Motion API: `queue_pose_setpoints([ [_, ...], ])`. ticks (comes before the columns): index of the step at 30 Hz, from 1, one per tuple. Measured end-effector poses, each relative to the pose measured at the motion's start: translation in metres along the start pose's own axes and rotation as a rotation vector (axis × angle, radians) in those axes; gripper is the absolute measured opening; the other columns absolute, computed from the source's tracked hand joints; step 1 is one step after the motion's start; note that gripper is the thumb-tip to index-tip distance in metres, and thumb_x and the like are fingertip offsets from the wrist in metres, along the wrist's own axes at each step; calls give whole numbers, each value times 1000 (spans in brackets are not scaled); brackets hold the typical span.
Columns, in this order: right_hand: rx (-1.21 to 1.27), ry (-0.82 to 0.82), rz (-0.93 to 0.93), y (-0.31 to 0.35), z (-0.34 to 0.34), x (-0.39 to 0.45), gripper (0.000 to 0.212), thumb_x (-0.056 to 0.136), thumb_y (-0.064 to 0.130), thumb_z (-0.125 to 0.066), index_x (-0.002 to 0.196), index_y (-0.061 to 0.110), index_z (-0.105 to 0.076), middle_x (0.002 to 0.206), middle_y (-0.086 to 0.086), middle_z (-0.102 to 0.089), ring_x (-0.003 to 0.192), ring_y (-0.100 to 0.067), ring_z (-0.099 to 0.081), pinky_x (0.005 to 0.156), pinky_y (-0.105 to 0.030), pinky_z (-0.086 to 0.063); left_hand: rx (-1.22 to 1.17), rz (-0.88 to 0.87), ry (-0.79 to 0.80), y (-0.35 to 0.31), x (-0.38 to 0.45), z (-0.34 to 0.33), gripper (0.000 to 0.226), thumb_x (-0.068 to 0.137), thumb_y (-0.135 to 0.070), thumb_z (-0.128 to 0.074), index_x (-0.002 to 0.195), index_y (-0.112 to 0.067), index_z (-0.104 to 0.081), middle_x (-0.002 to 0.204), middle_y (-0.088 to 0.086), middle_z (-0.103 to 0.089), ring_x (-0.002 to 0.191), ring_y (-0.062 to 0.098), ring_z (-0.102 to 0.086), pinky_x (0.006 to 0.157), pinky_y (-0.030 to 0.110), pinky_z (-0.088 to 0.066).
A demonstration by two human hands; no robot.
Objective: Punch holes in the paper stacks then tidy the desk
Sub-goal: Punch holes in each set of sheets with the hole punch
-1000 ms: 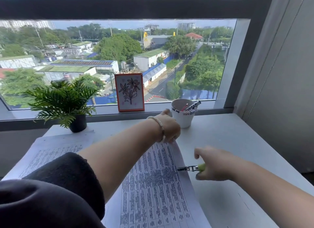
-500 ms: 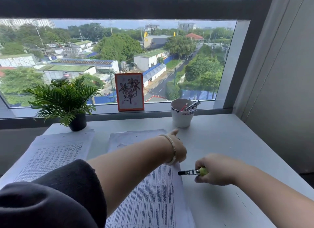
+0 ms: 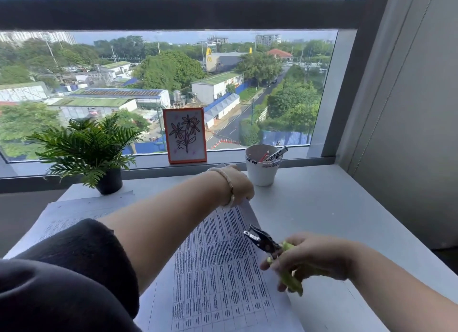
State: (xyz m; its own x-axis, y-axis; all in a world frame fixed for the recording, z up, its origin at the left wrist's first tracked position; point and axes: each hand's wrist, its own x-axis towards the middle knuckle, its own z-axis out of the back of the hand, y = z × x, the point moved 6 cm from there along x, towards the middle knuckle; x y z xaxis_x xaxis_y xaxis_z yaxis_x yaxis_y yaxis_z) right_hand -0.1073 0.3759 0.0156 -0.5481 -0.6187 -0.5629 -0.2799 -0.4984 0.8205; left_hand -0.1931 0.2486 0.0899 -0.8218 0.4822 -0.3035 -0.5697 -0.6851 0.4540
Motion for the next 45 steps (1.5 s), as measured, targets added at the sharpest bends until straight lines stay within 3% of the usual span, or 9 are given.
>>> queue_pose_setpoints([
  [4,8,-58,-18,5,-1,6,50,69,15,-70,114,-4,-60,112,-18,-65,77,-31,-69,65,-32,-55,11,5,69,-1,-2,-5,20,91,-18,-53,110,-21,-60,103,1,-64,111,29,-52,108,45,-26],
  [9,31,-95,1,4,2,0,55,67,17,-67,116,-9,-60,84,-3,-73,72,-26,-69,66,-31,-53,-160,-47,64,-26,-6,-4,28,93,-16,-47,117,-27,-57,109,-2,-64,114,22,-54,115,51,-9],
  [11,34,-106,0,0,4,-2,55,68,18,-68,115,-9,-61,82,-4,-73,74,-27,-70,69,-33,-52,-184,-42,21,-30,-7,1,28,95,-18,-46,118,-27,-58,109,-2,-64,114,23,-51,97,36,-30],
  [13,38,-149,-9,-5,11,-5,54,68,20,-71,113,-8,-61,81,-9,-70,79,-29,-70,70,-35,-53,-158,-45,0,-34,-6,3,25,97,-24,-46,118,-25,-60,100,-2,-62,112,24,-47,64,28,-21],
  [18,-287,-433,-35,-8,46,-23,38,69,37,-74,95,10,-63,80,-7,-65,74,-18,-66,66,-28,-48,-185,-43,29,-33,-5,-9,20,95,-27,-51,107,-24,-66,98,-2,-63,99,24,-39,52,31,-12],
  [26,-136,-155,-22,-5,1,-7,23,73,19,-75,94,11,-68,84,-7,-69,78,-28,-69,79,-39,-54,-262,-40,58,-36,-4,-10,25,96,-20,-49,118,-23,-61,107,2,-62,109,27,-49,92,37,-23],
  [35,126,-179,7,-5,-7,-1,68,60,20,-76,116,-14,-56,74,-18,-66,70,-32,-67,59,-30,-53,-284,-55,74,-29,-6,-14,29,97,-23,-47,123,-27,-59,115,-3,-63,106,21,-53,92,34,-32],
  [38,182,-187,26,-7,-9,-2,60,61,18,-73,112,-11,-62,76,-23,-65,68,-32,-67,60,-30,-53,-254,-55,66,-30,-10,-12,31,96,-32,-50,127,-28,-57,117,-2,-61,109,22,-48,82,32,-25],
  [45,213,-202,75,-11,-11,0,55,57,23,-77,107,1,-69,81,-24,-68,77,-31,-67,69,-31,-52,-288,-137,12,-39,0,-17,19,91,-28,-56,107,-22,-65,96,-2,-67,92,21,-56,103,40,-31],
])
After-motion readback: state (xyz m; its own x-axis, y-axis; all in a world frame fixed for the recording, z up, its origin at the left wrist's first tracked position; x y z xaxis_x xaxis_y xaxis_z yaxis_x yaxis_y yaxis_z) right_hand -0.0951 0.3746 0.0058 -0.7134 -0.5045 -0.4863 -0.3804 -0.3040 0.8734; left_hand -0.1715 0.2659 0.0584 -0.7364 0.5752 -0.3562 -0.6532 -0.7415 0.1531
